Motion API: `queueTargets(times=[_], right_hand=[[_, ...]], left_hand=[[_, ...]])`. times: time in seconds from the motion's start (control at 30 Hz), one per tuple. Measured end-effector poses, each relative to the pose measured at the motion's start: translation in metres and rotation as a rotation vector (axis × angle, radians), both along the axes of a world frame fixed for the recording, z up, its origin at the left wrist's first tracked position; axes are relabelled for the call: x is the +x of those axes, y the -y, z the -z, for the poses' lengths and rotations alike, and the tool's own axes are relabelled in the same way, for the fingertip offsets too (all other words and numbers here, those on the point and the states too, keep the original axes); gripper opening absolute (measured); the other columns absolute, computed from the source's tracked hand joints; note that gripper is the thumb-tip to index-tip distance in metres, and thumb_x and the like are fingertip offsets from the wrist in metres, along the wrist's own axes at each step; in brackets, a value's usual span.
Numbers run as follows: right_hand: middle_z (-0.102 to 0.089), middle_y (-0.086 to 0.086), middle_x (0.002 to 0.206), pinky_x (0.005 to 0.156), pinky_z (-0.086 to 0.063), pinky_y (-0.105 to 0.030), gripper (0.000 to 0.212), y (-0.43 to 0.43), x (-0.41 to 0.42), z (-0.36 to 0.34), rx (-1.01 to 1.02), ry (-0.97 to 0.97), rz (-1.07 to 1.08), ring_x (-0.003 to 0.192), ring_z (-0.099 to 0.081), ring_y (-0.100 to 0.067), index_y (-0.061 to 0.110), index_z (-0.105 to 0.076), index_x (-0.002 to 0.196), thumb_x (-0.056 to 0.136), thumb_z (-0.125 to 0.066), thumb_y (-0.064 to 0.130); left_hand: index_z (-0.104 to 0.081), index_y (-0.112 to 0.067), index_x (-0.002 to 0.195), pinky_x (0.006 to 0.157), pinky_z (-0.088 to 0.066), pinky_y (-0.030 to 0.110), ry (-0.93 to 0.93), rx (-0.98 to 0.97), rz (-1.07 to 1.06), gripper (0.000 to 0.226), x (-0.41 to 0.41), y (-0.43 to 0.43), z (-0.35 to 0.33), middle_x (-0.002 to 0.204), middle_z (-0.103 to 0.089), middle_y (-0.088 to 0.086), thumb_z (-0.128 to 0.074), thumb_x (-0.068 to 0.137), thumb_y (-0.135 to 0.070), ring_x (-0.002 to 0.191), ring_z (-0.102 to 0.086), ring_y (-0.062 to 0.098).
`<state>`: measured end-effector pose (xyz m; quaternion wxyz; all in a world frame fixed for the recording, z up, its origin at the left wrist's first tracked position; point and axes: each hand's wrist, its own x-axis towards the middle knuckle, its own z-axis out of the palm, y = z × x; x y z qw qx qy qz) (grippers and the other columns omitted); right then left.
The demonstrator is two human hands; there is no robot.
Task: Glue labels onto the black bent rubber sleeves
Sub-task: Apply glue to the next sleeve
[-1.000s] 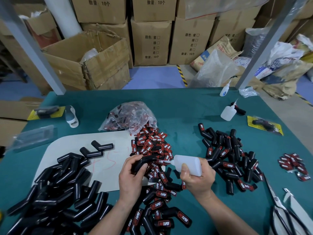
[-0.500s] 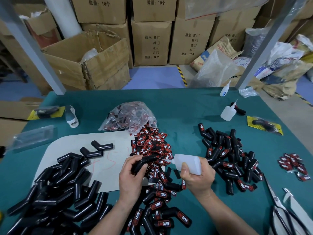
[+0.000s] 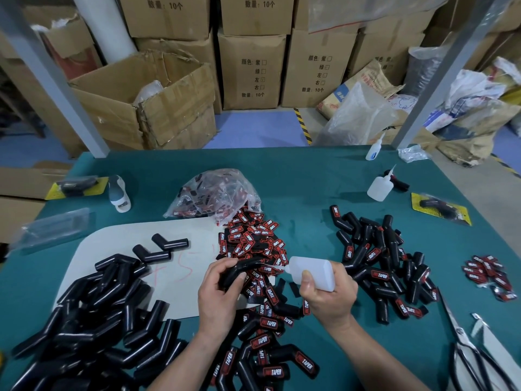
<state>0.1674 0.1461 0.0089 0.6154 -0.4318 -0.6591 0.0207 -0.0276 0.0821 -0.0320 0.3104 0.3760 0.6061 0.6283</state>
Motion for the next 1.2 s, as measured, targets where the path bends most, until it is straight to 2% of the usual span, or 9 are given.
queueTargets(times=[0.2, 0.33, 0.47, 0.57, 0.7, 0.8, 0.9, 1.1, 1.2], right_hand=[[-0.055, -0.010, 0.054, 0.044, -0.042, -0.019, 0.059, 0.0018, -0.0003, -0.0001, 0.016, 0.036, -0.002, 0.041, -0.055, -0.019, -0.004, -0.058, 0.071, 0.096, -0.054, 0.049], [-0.055, -0.010, 0.053, 0.042, -0.043, -0.022, 0.043, 0.0040, -0.0027, -0.0046, 0.020, 0.047, -0.002, 0.041, -0.054, -0.018, 0.010, -0.051, 0.083, 0.096, -0.051, 0.051], [-0.054, -0.010, 0.052, 0.035, -0.044, -0.023, 0.056, 0.0060, -0.0043, -0.0031, 0.014, 0.080, -0.005, 0.039, -0.055, -0.021, 0.001, -0.057, 0.075, 0.097, -0.049, 0.052], [-0.054, -0.009, 0.052, 0.037, -0.043, -0.021, 0.046, 0.0081, -0.0045, -0.0047, 0.034, 0.103, 0.009, 0.038, -0.055, -0.020, 0.010, -0.051, 0.081, 0.097, -0.047, 0.053], [-0.055, -0.009, 0.053, 0.037, -0.042, -0.025, 0.066, 0.0064, -0.0027, -0.0026, -0.003, 0.068, 0.003, 0.040, -0.056, -0.019, -0.005, -0.059, 0.068, 0.096, -0.050, 0.054], [-0.055, -0.009, 0.053, 0.037, -0.042, -0.026, 0.051, 0.0081, -0.0024, -0.0038, -0.007, 0.036, -0.004, 0.041, -0.055, -0.018, 0.007, -0.055, 0.080, 0.095, -0.051, 0.056], [-0.056, -0.008, 0.053, 0.043, -0.041, -0.020, 0.044, 0.0098, -0.0035, -0.0044, -0.003, 0.018, -0.001, 0.048, -0.053, -0.012, 0.013, -0.052, 0.084, 0.094, -0.051, 0.056], [-0.057, -0.007, 0.053, 0.044, -0.041, -0.017, 0.067, 0.0093, -0.0051, -0.0010, -0.029, 0.006, -0.001, 0.047, -0.052, -0.012, -0.006, -0.060, 0.067, 0.094, -0.052, 0.055], [-0.056, -0.008, 0.053, 0.048, -0.040, -0.015, 0.056, 0.0099, -0.0054, -0.0023, -0.012, 0.009, -0.023, 0.056, -0.052, -0.014, 0.001, -0.057, 0.076, 0.095, -0.052, 0.054]], left_hand=[[-0.070, -0.047, 0.104, 0.100, -0.048, 0.017, -0.050, 0.014, 0.033, 0.052, -0.0005, 0.0011, -0.0005, 0.115, -0.069, -0.015, -0.078, 0.086, 0.001, 0.115, -0.065, 0.009], [-0.071, -0.047, 0.105, 0.100, -0.049, 0.017, -0.055, 0.012, 0.047, 0.051, -0.0003, 0.0014, -0.0009, 0.116, -0.069, -0.015, -0.078, 0.086, 0.000, 0.115, -0.065, 0.009], [-0.071, -0.047, 0.105, 0.099, -0.048, 0.015, -0.070, 0.011, 0.042, 0.051, -0.0009, 0.0019, -0.0011, 0.115, -0.069, -0.013, -0.079, 0.086, 0.000, 0.115, -0.065, 0.008], [-0.071, -0.047, 0.106, 0.095, -0.047, 0.012, -0.073, 0.002, 0.035, 0.050, -0.0010, 0.0023, -0.0022, 0.114, -0.069, -0.015, -0.079, 0.087, -0.002, 0.113, -0.064, 0.007], [-0.070, -0.052, 0.109, 0.094, -0.048, 0.011, -0.058, -0.012, 0.011, 0.050, 0.0002, 0.0024, -0.0052, 0.114, -0.068, -0.020, -0.079, 0.088, -0.008, 0.112, -0.064, 0.001], [-0.070, -0.056, 0.108, 0.088, -0.049, 0.009, -0.043, -0.017, 0.013, 0.054, 0.0000, 0.0029, -0.0059, 0.112, -0.069, -0.019, -0.078, 0.088, -0.006, 0.107, -0.066, 0.001], [-0.073, -0.046, 0.107, 0.087, -0.049, 0.009, -0.044, -0.008, 0.020, 0.048, 0.0001, 0.0027, -0.0043, 0.111, -0.070, -0.017, -0.079, 0.087, -0.003, 0.107, -0.066, 0.004], [-0.074, -0.033, 0.110, 0.089, -0.050, 0.012, -0.031, -0.030, 0.029, 0.039, 0.0000, 0.0020, -0.0016, 0.111, -0.070, -0.015, -0.080, 0.086, -0.004, 0.107, -0.067, 0.008], [-0.073, -0.035, 0.110, 0.088, -0.049, 0.011, -0.046, -0.031, 0.036, 0.040, 0.0004, 0.0024, -0.0029, 0.111, -0.069, -0.015, -0.081, 0.086, -0.004, 0.107, -0.066, 0.006]])
